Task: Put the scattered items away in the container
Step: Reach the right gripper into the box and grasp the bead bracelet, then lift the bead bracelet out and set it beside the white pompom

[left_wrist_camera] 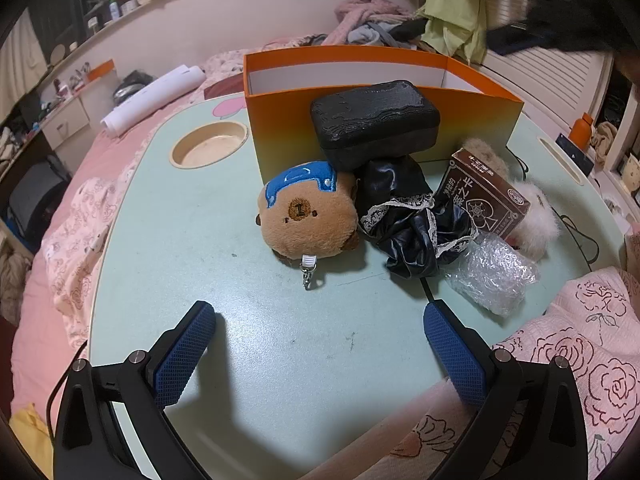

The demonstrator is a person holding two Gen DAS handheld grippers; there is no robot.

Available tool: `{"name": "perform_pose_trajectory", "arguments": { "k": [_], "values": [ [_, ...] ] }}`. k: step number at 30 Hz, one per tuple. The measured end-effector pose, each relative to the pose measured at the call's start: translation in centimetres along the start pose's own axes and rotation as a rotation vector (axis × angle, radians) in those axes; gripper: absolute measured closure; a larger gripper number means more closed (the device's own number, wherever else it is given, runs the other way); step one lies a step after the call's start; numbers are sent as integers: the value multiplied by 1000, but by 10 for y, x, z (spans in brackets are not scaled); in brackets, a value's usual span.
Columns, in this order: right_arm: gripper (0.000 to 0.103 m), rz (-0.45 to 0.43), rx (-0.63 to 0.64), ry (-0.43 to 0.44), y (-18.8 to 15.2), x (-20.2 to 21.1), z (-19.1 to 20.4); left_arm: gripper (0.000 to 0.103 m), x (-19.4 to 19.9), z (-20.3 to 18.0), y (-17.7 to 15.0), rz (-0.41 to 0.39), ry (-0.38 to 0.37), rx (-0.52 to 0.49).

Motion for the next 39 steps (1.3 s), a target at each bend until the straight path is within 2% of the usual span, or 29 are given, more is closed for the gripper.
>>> {"name": "perform_pose_trajectory", "arguments": {
  "k": [1, 3, 6, 9, 14, 17, 18, 20, 21, 23, 26, 29, 32, 34, 36, 39],
  "values": [
    [82, 20, 10, -21, 9, -10, -6, 0, 0, 0, 0, 0, -1, 0],
    [73, 93, 45, -99, 27, -38, -12, 0, 0, 0, 0, 0, 0, -1],
    [71, 222, 132, -216, 40, -80, -13, 0, 0, -1, 0, -2, -1, -1],
    [71, 325, 147, -250, 42, -113, -19, 0, 0, 0, -1, -6, -3, 0],
    [71, 394, 143, -326, 37, -139, -29, 0, 0, -1, -1, -9, -3, -1],
    [74, 378, 147, -326, 38, -139, -27, 0, 0, -2, -2, -9, -4, -1],
    [80, 376, 155, -303, 37, -137, -25, 0, 0, -2, -1, -9, -3, -1],
    [85, 372, 158, -235, 36, -135, -22, 0, 0, -2, -2, -8, -4, 0],
    [87, 366, 141, -195, 34, -133, -21, 0, 0, -2, -2, -9, -4, 0],
    [87, 340, 117, -171, 34, -131, -20, 0, -1, -2, -2, -9, -4, 0],
    [87, 250, 79, -142, 34, -111, -20, 0, 0, -2, -2, -9, -4, 0],
    [87, 136, 47, -104, 33, -72, -10, 0, 1, -3, -3, -10, -4, 0],
    [87, 33, 59, -60, 17, -24, 2, 0, 1, -1, -2, -14, -6, 10],
    [87, 5, 61, -7, 3, -7, 12, 0, 3, 3, -2, -25, -31, 38],
    [87, 2, 48, 39, -16, -1, 17, 0, 6, 10, -1, -37, -69, 78],
    [87, 25, 7, 72, -46, -7, 10, 0, 7, 16, 0, -46, -79, 112]
  ]
}}
Point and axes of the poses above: each gripper's, at about its wrist camera, not at the fingertips, and x roughly against the way its jaws point, z to its left, y to its top, the point moved 4 cm from there along -x, roughly the way its jaws point, and after that the axes turned 9 degrees about x, right-handed, at the moved point
